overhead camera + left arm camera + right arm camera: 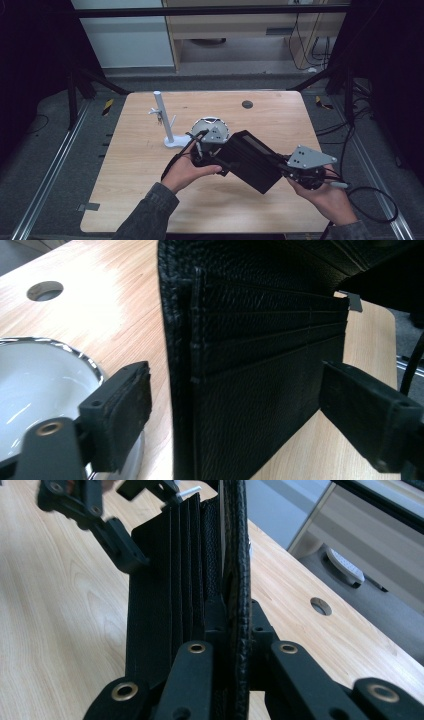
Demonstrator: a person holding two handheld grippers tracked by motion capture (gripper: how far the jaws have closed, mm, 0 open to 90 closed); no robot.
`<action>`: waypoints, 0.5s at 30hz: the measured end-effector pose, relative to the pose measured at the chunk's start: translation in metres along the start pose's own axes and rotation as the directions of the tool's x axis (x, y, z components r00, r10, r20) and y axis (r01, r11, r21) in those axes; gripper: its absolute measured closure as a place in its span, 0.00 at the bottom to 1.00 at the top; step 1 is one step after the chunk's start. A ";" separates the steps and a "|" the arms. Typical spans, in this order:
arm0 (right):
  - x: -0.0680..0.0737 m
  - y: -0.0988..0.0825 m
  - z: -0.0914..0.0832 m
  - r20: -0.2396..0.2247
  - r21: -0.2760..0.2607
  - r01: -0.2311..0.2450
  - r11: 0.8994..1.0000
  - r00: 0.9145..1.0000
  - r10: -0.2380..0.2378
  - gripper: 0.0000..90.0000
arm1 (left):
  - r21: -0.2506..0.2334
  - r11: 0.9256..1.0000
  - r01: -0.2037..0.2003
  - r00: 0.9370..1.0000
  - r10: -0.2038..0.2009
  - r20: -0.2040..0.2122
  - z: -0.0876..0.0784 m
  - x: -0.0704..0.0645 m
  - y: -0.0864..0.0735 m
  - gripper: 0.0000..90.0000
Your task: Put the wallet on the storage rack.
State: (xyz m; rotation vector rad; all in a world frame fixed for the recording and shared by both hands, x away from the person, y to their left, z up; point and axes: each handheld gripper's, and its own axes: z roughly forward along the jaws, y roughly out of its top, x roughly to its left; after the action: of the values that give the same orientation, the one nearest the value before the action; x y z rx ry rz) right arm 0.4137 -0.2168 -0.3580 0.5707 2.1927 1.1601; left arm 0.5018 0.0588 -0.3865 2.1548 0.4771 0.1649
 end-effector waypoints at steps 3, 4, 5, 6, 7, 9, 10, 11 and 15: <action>0.000 0.000 0.001 -0.006 -0.011 0.005 1.000 1.000 -0.005 0.94 | 0.028 1.000 0.000 1.000 0.000 0.016 0.005 0.004 0.000 0.22; 0.000 0.000 0.001 -0.009 -0.013 0.004 1.000 1.000 -0.004 0.94 | 0.039 0.999 0.000 1.000 -0.001 0.029 0.006 0.005 0.000 0.27; 0.001 -0.001 0.002 -0.010 -0.014 0.005 1.000 1.000 -0.005 0.94 | 0.048 0.999 0.000 0.999 -0.003 0.043 0.007 0.006 0.000 0.32; 0.001 -0.002 0.002 -0.011 -0.016 0.006 1.000 1.000 -0.007 0.94 | 0.055 0.998 -0.001 0.999 -0.002 0.053 0.007 0.006 0.000 0.35; 0.002 -0.004 0.003 -0.013 -0.018 0.007 1.000 1.000 -0.007 0.94 | 0.058 0.998 -0.006 0.998 0.002 0.066 0.007 0.007 0.000 0.44; 0.003 -0.008 0.005 -0.015 -0.017 0.002 1.000 1.000 -0.002 0.94 | 0.059 0.998 -0.009 0.998 0.005 0.070 0.006 0.007 0.000 0.55; 0.004 -0.011 0.007 -0.021 -0.018 0.001 1.000 1.000 -0.001 0.94 | 0.069 0.998 -0.002 0.997 -0.003 0.075 0.004 0.006 0.001 0.60; 0.005 -0.014 0.008 -0.028 -0.019 -0.002 1.000 1.000 0.001 0.94 | 0.075 0.997 0.002 0.996 -0.008 0.083 0.003 0.006 0.001 0.64; 0.006 -0.027 0.013 -0.029 -0.007 -0.005 1.000 1.000 0.004 0.94 | 0.078 0.997 0.014 0.996 -0.021 0.089 -0.004 0.003 0.003 0.81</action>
State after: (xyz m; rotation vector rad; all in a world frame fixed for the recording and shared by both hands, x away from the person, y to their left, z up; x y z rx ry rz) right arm 0.4154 -0.2200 -0.3877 0.5594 2.2114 1.1852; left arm 0.5041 0.0615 -0.3812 2.2224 0.4570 0.0408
